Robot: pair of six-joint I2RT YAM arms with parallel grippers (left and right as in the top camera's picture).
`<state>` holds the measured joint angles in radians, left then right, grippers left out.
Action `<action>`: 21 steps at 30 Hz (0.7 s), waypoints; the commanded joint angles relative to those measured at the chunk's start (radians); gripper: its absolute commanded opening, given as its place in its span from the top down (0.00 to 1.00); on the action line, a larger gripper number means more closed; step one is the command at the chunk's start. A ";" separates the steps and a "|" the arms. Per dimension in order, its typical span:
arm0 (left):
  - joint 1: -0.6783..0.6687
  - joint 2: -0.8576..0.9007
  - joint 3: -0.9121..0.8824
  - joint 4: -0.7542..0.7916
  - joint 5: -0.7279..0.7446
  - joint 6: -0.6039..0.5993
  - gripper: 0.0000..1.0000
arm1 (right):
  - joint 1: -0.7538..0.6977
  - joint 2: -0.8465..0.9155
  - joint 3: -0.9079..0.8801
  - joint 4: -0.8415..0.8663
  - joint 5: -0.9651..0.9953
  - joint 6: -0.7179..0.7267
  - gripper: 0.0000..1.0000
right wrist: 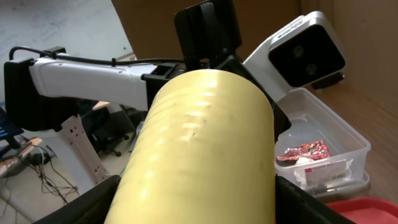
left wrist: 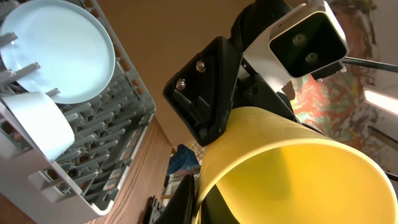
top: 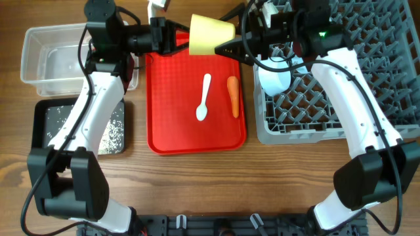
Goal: Sort waste into correct bins and load items into the dishwasher rack
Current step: 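Grasp the yellow cup with the right gripper and release the left gripper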
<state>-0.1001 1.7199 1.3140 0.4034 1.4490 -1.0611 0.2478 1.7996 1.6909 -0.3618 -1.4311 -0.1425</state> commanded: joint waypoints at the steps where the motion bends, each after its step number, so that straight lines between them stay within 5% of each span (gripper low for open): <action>1: -0.014 -0.020 0.014 0.005 -0.026 -0.028 0.96 | 0.024 0.010 0.002 -0.003 -0.033 -0.015 0.26; 12: -0.014 -0.020 0.014 0.005 -0.023 -0.027 0.96 | 0.022 0.010 0.002 -0.005 -0.033 -0.012 0.43; 17: -0.014 -0.020 0.014 0.004 -0.010 -0.027 0.66 | 0.014 0.010 0.002 -0.005 -0.033 -0.012 0.44; 21: -0.014 -0.020 0.014 0.005 0.000 -0.024 0.56 | -0.014 0.010 0.002 -0.006 -0.034 -0.011 0.45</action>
<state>-0.1108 1.7199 1.3140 0.4046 1.4406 -1.0885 0.2581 1.8000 1.6909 -0.3687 -1.4330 -0.1421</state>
